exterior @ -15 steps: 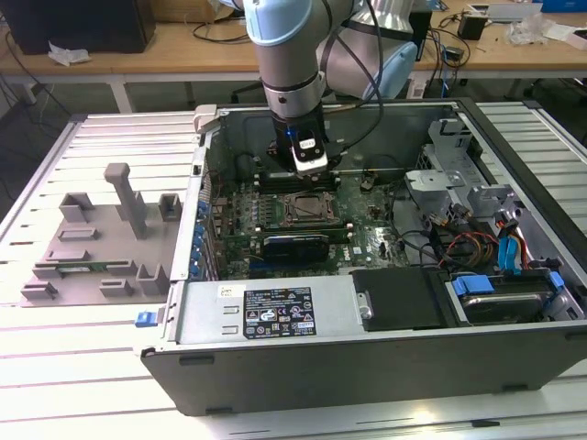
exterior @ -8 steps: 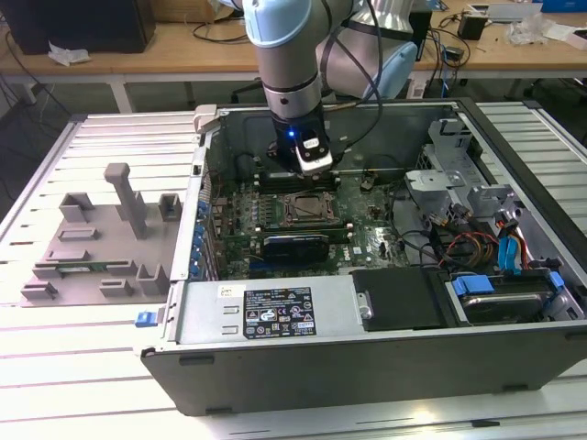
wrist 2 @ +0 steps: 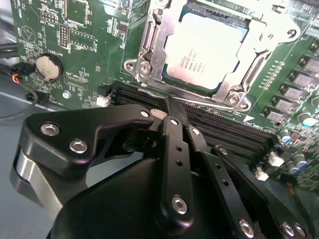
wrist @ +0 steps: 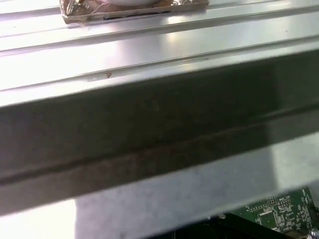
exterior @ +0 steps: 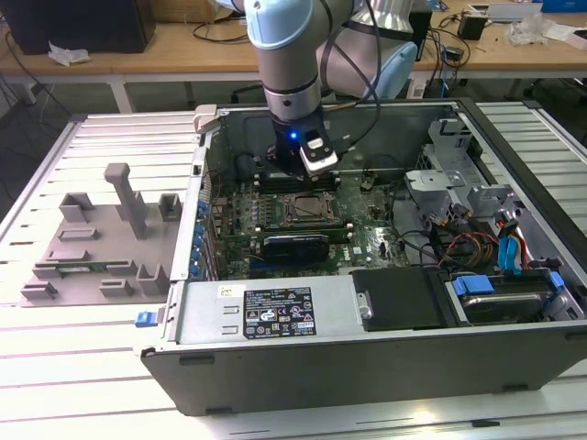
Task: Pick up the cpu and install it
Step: 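Install the first cpu locking lever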
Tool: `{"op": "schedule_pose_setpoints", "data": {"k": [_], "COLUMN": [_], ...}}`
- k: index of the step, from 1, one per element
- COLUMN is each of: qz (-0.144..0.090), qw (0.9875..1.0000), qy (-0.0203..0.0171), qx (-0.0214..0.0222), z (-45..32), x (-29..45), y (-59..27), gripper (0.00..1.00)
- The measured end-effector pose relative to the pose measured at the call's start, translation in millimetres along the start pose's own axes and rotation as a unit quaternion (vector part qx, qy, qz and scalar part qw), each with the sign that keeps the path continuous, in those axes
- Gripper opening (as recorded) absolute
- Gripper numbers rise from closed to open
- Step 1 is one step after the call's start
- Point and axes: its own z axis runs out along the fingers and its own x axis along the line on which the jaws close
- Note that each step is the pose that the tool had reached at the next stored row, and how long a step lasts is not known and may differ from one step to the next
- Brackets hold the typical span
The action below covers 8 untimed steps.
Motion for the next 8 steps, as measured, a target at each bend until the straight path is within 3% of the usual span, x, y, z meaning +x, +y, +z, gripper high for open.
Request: {"op": "schedule_pose_setpoints", "data": {"k": [8], "qz": [-0.029], "qw": [0.9995], "qy": [0.0025], "qx": [0.0053], "z": [2.5], "x": [0.1], "y": [-1.7], "gripper": [0.11]}}
